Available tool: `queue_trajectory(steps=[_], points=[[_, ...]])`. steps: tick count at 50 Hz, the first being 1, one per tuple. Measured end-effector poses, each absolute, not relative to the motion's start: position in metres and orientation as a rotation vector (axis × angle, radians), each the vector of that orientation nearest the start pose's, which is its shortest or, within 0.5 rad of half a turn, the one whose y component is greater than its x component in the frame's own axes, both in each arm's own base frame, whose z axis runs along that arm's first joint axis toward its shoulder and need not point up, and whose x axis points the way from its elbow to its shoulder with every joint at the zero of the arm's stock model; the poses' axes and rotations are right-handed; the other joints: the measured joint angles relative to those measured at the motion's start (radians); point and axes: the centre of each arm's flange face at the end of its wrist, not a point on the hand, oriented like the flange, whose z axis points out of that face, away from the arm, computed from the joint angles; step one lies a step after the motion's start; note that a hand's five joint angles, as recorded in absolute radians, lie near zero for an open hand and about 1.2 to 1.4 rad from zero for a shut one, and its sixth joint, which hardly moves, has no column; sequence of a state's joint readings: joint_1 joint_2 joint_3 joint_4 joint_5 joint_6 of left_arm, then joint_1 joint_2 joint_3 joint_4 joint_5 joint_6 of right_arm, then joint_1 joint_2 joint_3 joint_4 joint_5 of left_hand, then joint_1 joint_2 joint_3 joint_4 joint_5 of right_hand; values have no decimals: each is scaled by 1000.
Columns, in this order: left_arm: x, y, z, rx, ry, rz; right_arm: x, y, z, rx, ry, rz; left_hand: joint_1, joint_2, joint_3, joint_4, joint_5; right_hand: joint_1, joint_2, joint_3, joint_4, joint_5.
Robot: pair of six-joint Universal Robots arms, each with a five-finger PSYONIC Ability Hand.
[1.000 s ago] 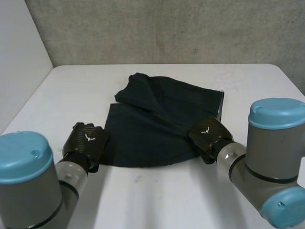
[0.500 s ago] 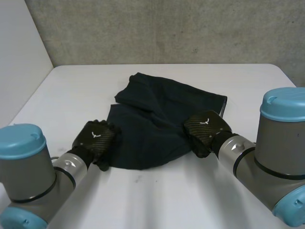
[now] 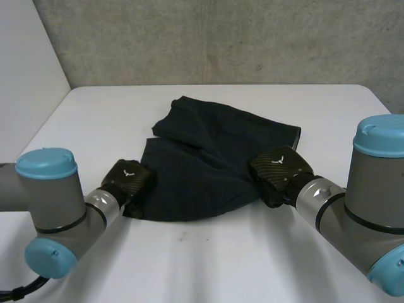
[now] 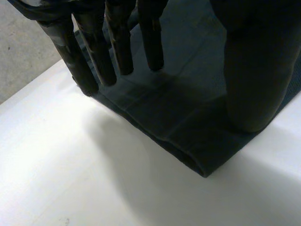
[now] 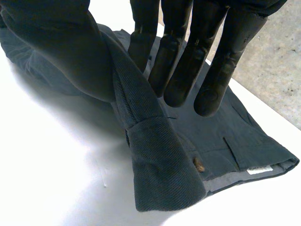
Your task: Fold the shorts.
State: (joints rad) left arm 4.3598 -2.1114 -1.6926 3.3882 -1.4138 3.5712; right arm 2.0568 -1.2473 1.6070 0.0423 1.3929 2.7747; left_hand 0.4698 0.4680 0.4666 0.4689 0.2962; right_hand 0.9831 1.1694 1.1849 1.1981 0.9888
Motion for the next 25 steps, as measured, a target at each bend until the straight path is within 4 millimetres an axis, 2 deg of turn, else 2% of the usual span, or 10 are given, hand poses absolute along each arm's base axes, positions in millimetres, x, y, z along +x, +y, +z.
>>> queue_trajectory(steps=[6, 11, 15, 19, 25], points=[[-257, -276, 114, 1159, 2447, -1764, 283, -220, 193, -1146, 2167, -1601, 302, 289, 289, 282, 266, 0, 0, 0, 0, 0], [-258, -279, 114, 1160, 2443, -1770, 283, -220, 193, -1146, 2167, -1599, 400, 398, 393, 395, 377, 0, 0, 0, 0, 0], [-260, -280, 112, 1167, 2449, -1761, 283, -220, 192, -1147, 2168, -1597, 611, 611, 609, 611, 596, 0, 0, 0, 0, 0], [-261, -280, 110, 1179, 2461, -1741, 283, -220, 192, -1147, 2168, -1597, 648, 707, 700, 705, 667, 0, 0, 0, 0, 0], [-260, -277, 111, 1191, 2488, -1699, 283, -220, 192, -1149, 2167, -1597, 648, 723, 719, 722, 669, 0, 0, 0, 0, 0]])
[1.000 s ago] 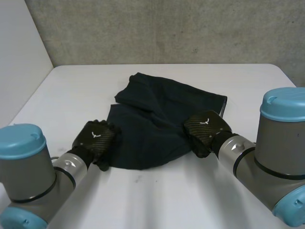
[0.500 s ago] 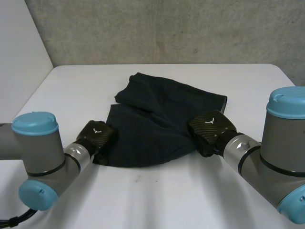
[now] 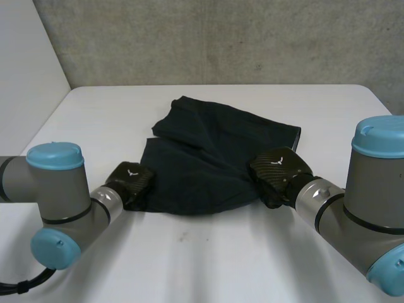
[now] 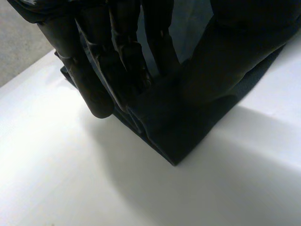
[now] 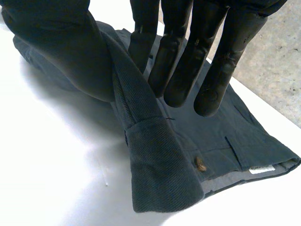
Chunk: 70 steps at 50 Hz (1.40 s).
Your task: Fold the shorts.
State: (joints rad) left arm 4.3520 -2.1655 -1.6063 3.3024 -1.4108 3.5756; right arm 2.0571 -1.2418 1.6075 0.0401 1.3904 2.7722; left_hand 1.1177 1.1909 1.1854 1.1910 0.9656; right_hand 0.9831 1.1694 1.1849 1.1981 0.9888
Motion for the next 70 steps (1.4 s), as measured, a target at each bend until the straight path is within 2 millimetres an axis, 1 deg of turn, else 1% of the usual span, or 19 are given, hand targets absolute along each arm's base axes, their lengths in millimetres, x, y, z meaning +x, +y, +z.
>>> queue_trajectory(steps=[8, 13, 16, 23, 28, 36, 40, 45, 49, 51, 52, 58, 59, 60, 62, 63, 65, 66, 70], points=[[-250, -253, 123, 1235, 2564, -1538, 283, -220, 193, -1170, 2166, -1600, 0, 0, 0, 0, 0, 0, 0, 0, 0, 0], [-238, -219, 140, 1318, 2602, -1363, 281, -216, 194, -1254, 2182, -1565, 0, 0, 0, 0, 0, 0, 0, 0, 0, 0], [-229, -192, 156, 1365, 2593, -1289, 277, -208, 193, -1391, 2206, -1494, 0, 0, 0, 0, 0, 0, 0, 0, 0, 0], [-218, -159, 183, 1391, 2505, -1343, 263, -187, 187, -1714, 2240, -1252, 0, 0, 0, 0, 0, 0, 0, 0, 0, 0], [-221, -137, 188, 1463, 2471, -1362, 252, -174, 184, -1827, 2251, -1080, 0, 0, 0, 0, 0, 0, 0, 0, 0, 0], [-227, -100, 194, 1630, 2443, -1303, 234, -144, 198, -1858, 2270, -831, 3, 0, 0, 0, 0, 0, 0, 0, 0, 0], [-229, -96, 202, 1649, 2409, -1335, 228, -139, 209, -1819, 2262, -799, 3, 0, 0, 0, 0, 0, 0, 0, 0, 0], [-240, -114, 211, 1629, 2338, -1449, 227, -154, 220, -1733, 2240, -889, 3, 0, 1, 1, 0, 0, 0, 0, 0, 0], [-259, -147, 213, 1578, 2261, -1579, 231, -178, 219, -1666, 2244, -998, 3, 2, 4, 3, 0, 0, 0, 0, 0, 0], [-264, -155, 213, 1562, 2244, -1607, 233, -183, 219, -1651, 2249, -1021, 3, 3, 4, 4, 0, 0, 0, 0, 0, 0], [-277, -179, 212, 1512, 2198, -1674, 236, -199, 218, -1610, 2274, -1084, 3, 4, 5, 4, 0, 0, 0, 0, 0, 0], [-309, -232, 206, 1376, 2101, -1795, 241, -233, 216, -1527, 2354, -1227, 3, 4, 5, 4, 0, 0, 0, 0, 0, 0], [-321, -249, 204, 1330, 2070, -1830, 241, -239, 216, -1513, 2368, -1258, 3, 4, 5, 4, 0, 0, 0, 0, 0, 0], [-330, -261, 204, 1291, 2045, -1858, 244, -256, 215, -1485, 2398, -1342, 3, 4, 5, 4, 0, 0, 0, 0, 0, 0], [-341, -275, 203, 1247, 2017, -1888, 245, -267, 214, -1470, 2411, -1397, 3, 4, 5, 4, 0, 0, 0, 0, 0, 0], [-351, -289, 201, 1200, 1990, -1920, 247, -281, 213, -1448, 2426, -1482, 3, 4, 5, 4, 0, 0, 0, 0, 0, 0], [-357, -296, 200, 1172, 1974, -1940, 248, -287, 212, -1441, 2429, -1514, 3, 4, 5, 4, 0, 0, 0, 0, 0, 0], [-369, -312, 198, 1120, 1941, -1983, 251, -304, 209, -1416, 2433, -1623, 3, 4, 5, 5, 0, 0, 0, 0, 0, 0], [-389, -337, 191, 1056, 1878, -2074, 256, -333, 202, -1373, 2410, -1811, 3, 4, 5, 5, 0, 0, 0, 0, 0, 0]])
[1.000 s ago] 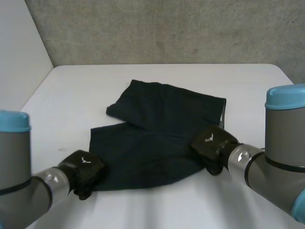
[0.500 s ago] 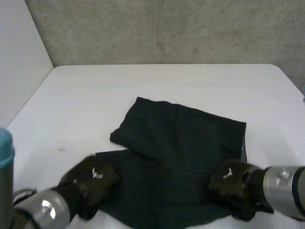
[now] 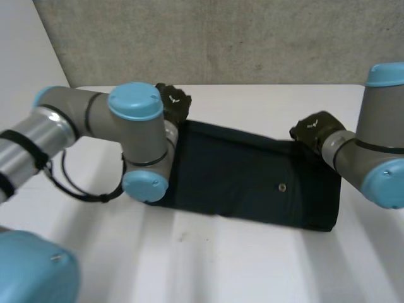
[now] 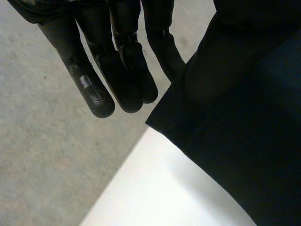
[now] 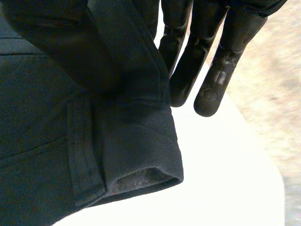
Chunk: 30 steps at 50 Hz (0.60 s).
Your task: Fold the shorts.
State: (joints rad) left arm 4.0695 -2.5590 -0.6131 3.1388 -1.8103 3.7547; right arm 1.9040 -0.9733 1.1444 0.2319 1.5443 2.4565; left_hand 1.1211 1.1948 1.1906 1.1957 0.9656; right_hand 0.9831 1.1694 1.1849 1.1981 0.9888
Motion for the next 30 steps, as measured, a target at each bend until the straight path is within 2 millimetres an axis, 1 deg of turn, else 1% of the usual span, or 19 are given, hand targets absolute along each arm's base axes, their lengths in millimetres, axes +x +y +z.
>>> queue_trajectory(steps=[2, 3, 4, 5, 9, 10, 11, 12, 13, 14, 15, 16, 18, 22, 23, 24, 26, 27, 30], points=[[-397, -345, 187, 1042, 1847, -2114, 259, -342, 199, -1358, 2396, -1875, 0, 0, 0, 0, 0, 0, 0, 0, 0, 0], [-397, -345, 187, 1042, 1847, -2114, 259, -342, 199, -1358, 2396, -1875, 0, 0, 0, 0, 0, 0, 0, 0, 0, 0], [-406, -352, 181, 1039, 1801, -2162, 262, -356, 193, -1337, 2374, -1967, 0, 0, 0, 0, 0, 0, 0, 0, 0, 0], [-410, -355, 178, 1043, 1772, -2187, 263, -362, 190, -1329, 2363, -2006, 0, 0, 0, 0, 0, 0, 0, 0, 0, 0], [-424, -361, 167, 1057, 1661, -2268, 268, -376, 179, -1317, 2333, -2095, 0, 0, 0, 0, 0, -10, -13, -14, -7, -6], [-428, -362, 164, 1060, 1626, -2290, 270, -382, 172, -1318, 2318, -2129, -12, -25, -17, -17, -11, -159, -206, -215, -210, -176], [-430, -362, 162, 1060, 1598, -2308, 271, -383, 170, -1319, 2314, -2135, -100, -114, -112, -114, -90, -159, -206, -215, -210, -176], [-433, -362, 160, 1059, 1573, -2326, 273, -386, 165, -1325, 2302, -2150, -180, -210, -189, -192, -162, -445, -485, -490, -497, -457], [-433, -362, 160, 1059, 1573, -2326, 273, -386, 165, -1325, 2302, -2150, -180, -210, -189, -192, -162, -445, -485, -490, -497, -457], [-436, -361, 157, 1058, 1548, -2343, 274, -386, 163, -1326, 2299, -2153, -371, -386, -361, -368, -329, -445, -485, -490, -497, -457], [-439, -359, 154, 1061, 1533, -2355, 276, -387, 159, -1329, 2288, -2162, -778, -754, -721, -740, -696, -718, -837, -833, -840, -804], [-441, -357, 150, 1067, 1527, -2361, 278, -386, 158, -1324, 2281, -2164, -850, -838, -824, -830, -778, -771, -923, -938, -944, -901], [-444, -353, 146, 1081, 1532, -2360, 278, -384, 161, -1309, 2275, -2168, -929, -970, -958, -973, -907, -778, -943, -970, -965, -915], [-443, -341, 142, 1113, 1584, -2344, 274, -374, 182, -1217, 2260, -2185, -929, -994, -981, -992, -920, -778, -944, -976, -966, -916], [-442, -340, 143, 1116, 1594, -2343, 273, -370, 190, -1183, 2255, -2189, -929, -994, -981, -992, -920, -778, -944, -976, -966, -916], [-439, -333, 148, 1123, 1642, -2339, 269, -361, 204, -1121, 2247, -2187, -929, -995, -981, -992, -920, -778, -944, -976, -966, -916], [-435, -329, 151, 1126, 1680, -2337, 268, -358, 207, -1106, 2247, -2182, -929, -995, -981, -992, -920, -778, -944, -976, -966, -916], [-430, -323, 157, 1125, 1734, -2340, 263, -344, 216, -1052, 2257, -2137, -929, -995, -981, -992, -920, -778, -944, -976, -966, -916], [-416, -310, 171, 1111, 1866, -2350, 256, -320, 215, -1011, 2320, -1986, -929, -995, -981, -992, -920, -778, -944, -976, -966, -916]])
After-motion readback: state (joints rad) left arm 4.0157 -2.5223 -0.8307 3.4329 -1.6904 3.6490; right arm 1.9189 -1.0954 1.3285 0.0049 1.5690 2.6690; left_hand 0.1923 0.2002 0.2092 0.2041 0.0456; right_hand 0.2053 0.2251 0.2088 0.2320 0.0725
